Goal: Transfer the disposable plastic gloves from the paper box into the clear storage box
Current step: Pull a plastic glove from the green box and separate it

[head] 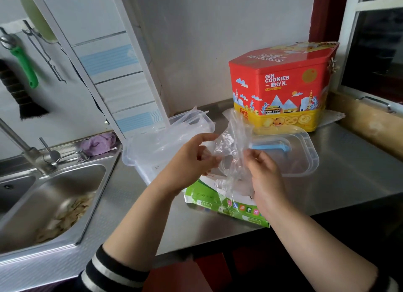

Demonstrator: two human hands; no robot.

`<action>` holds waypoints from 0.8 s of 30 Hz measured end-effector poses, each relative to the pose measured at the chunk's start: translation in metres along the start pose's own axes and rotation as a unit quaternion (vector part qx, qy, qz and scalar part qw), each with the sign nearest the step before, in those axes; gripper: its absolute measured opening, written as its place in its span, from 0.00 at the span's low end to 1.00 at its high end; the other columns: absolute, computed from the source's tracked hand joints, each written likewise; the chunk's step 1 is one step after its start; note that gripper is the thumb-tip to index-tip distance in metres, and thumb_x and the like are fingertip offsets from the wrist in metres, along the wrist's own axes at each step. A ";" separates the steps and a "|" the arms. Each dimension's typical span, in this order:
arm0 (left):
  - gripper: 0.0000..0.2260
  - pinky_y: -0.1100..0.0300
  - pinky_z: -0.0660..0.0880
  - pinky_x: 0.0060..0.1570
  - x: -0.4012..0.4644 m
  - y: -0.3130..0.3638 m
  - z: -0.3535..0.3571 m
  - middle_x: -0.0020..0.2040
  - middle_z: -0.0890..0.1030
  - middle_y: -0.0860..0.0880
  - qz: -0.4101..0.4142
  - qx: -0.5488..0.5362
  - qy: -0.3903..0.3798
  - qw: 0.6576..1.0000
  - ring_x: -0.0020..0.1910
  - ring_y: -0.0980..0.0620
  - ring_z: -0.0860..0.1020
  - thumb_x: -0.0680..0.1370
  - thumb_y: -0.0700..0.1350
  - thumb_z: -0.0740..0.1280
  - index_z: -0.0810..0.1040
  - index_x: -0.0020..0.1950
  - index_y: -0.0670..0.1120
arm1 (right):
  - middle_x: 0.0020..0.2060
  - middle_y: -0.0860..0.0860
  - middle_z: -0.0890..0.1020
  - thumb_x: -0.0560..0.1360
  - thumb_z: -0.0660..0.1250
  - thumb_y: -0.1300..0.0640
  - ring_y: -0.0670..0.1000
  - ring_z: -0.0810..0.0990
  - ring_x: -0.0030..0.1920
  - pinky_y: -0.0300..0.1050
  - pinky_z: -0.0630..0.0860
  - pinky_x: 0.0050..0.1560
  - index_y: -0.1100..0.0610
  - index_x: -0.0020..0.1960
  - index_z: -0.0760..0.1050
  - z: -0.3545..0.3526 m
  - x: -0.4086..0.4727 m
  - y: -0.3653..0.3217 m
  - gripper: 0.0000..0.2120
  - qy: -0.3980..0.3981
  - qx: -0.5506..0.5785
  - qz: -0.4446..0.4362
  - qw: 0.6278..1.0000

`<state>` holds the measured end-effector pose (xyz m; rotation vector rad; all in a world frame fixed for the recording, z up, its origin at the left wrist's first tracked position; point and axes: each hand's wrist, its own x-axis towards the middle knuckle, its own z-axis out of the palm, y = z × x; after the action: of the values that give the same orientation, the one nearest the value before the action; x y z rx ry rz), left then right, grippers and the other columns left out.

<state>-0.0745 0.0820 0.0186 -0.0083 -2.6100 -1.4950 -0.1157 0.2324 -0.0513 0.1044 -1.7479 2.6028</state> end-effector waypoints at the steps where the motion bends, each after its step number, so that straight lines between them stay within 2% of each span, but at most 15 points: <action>1: 0.19 0.60 0.76 0.38 -0.001 -0.002 -0.005 0.31 0.75 0.51 0.000 0.003 -0.016 1.000 0.35 0.53 0.77 0.76 0.38 0.70 0.71 0.65 0.50 | 0.31 0.41 0.82 0.79 0.64 0.55 0.39 0.79 0.37 0.37 0.72 0.44 0.53 0.42 0.76 -0.002 0.001 -0.001 0.08 0.009 0.009 0.001 1.000; 4: 0.14 0.58 0.76 0.40 -0.006 -0.005 -0.019 0.33 0.77 0.53 -0.015 0.030 -0.056 0.998 0.38 0.51 0.77 0.78 0.39 0.67 0.73 0.62 0.50 | 0.38 0.47 0.84 0.80 0.64 0.54 0.47 0.82 0.44 0.43 0.75 0.51 0.54 0.45 0.78 -0.005 0.002 -0.002 0.08 0.023 0.019 -0.003 1.000; 5: 0.12 0.58 0.77 0.41 -0.008 -0.005 -0.021 0.39 0.80 0.51 -0.018 0.042 -0.062 0.997 0.40 0.52 0.78 0.79 0.42 0.67 0.74 0.61 0.50 | 0.38 0.47 0.84 0.79 0.64 0.54 0.47 0.82 0.44 0.42 0.76 0.52 0.55 0.45 0.78 -0.005 0.001 -0.002 0.07 0.023 0.015 -0.010 1.000; 7: 0.11 0.58 0.79 0.44 -0.011 -0.001 -0.023 0.51 0.81 0.48 -0.014 0.057 -0.063 0.996 0.45 0.52 0.79 0.78 0.49 0.65 0.76 0.59 0.48 | 0.35 0.44 0.84 0.79 0.64 0.55 0.42 0.81 0.40 0.34 0.75 0.47 0.55 0.45 0.77 -0.002 -0.001 -0.001 0.06 0.019 0.009 -0.021 1.000; 8: 0.13 0.58 0.79 0.45 -0.010 0.001 -0.022 0.53 0.81 0.48 -0.014 0.057 -0.056 0.997 0.47 0.52 0.80 0.78 0.51 0.64 0.76 0.59 0.47 | 0.34 0.43 0.83 0.79 0.64 0.55 0.39 0.80 0.38 0.31 0.74 0.44 0.55 0.45 0.77 0.000 -0.002 -0.001 0.06 0.016 0.008 -0.027 0.999; 10: 0.14 0.57 0.79 0.46 -0.007 0.005 -0.015 0.50 0.82 0.47 -0.013 0.046 -0.024 0.999 0.45 0.55 0.81 0.78 0.53 0.63 0.76 0.59 0.47 | 0.35 0.42 0.83 0.79 0.65 0.55 0.37 0.79 0.38 0.30 0.73 0.43 0.53 0.45 0.78 0.002 -0.003 -0.001 0.05 0.005 -0.006 -0.042 0.999; 12: 0.10 0.59 0.79 0.42 -0.003 0.006 -0.006 0.42 0.83 0.46 -0.004 0.038 0.021 0.999 0.36 0.56 0.80 0.78 0.50 0.66 0.77 0.57 0.48 | 0.35 0.42 0.82 0.78 0.66 0.56 0.37 0.78 0.38 0.28 0.73 0.42 0.52 0.45 0.77 0.002 -0.005 -0.001 0.04 -0.005 -0.012 -0.051 0.999; 15: 0.08 0.65 0.74 0.35 -0.001 0.004 -0.001 0.34 0.79 0.49 0.025 0.015 0.047 0.998 0.28 0.58 0.75 0.78 0.42 0.68 0.77 0.56 0.49 | 0.34 0.45 0.81 0.77 0.68 0.56 0.47 0.78 0.39 0.38 0.73 0.43 0.52 0.42 0.77 -0.001 -0.003 -0.002 0.05 -0.012 0.039 -0.019 0.999; 17: 0.10 0.62 0.74 0.36 -0.003 0.000 -0.006 0.32 0.77 0.51 0.047 0.016 0.058 0.997 0.29 0.56 0.76 0.78 0.40 0.68 0.75 0.57 0.51 | 0.32 0.49 0.78 0.77 0.68 0.54 0.52 0.74 0.37 0.44 0.70 0.40 0.55 0.41 0.76 -0.007 0.002 -0.006 0.07 -0.014 0.095 0.021 0.995; 20: 0.15 0.52 0.76 0.41 -0.009 -0.011 -0.017 0.32 0.77 0.55 0.072 0.054 0.082 0.993 0.31 0.52 0.77 0.77 0.39 0.69 0.73 0.58 0.57 | 0.31 0.48 0.80 0.78 0.65 0.58 0.48 0.77 0.36 0.43 0.74 0.44 0.55 0.43 0.75 -0.013 0.008 -0.010 0.05 0.012 0.168 0.055 0.984; 22: 0.20 0.48 0.77 0.44 -0.015 -0.014 -0.019 0.35 0.78 0.55 0.093 0.058 0.085 0.990 0.33 0.51 0.77 0.77 0.37 0.69 0.73 0.57 0.63 | 0.32 0.48 0.82 0.80 0.62 0.55 0.48 0.78 0.37 0.44 0.74 0.44 0.55 0.44 0.75 -0.012 0.010 -0.011 0.07 0.000 0.141 0.054 0.989; 24: 0.25 0.52 0.77 0.44 -0.019 -0.012 -0.018 0.39 0.79 0.55 0.116 0.070 0.078 0.988 0.34 0.50 0.77 0.76 0.36 0.69 0.73 0.55 0.68 | 0.34 0.48 0.84 0.81 0.58 0.47 0.51 0.80 0.41 0.48 0.74 0.46 0.55 0.46 0.77 -0.008 0.014 -0.012 0.15 -0.033 0.049 0.080 0.995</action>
<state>-0.0547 0.0619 0.0147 -0.1692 -2.4840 -1.1833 -0.1296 0.2438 -0.0425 0.0519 -1.7143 2.8306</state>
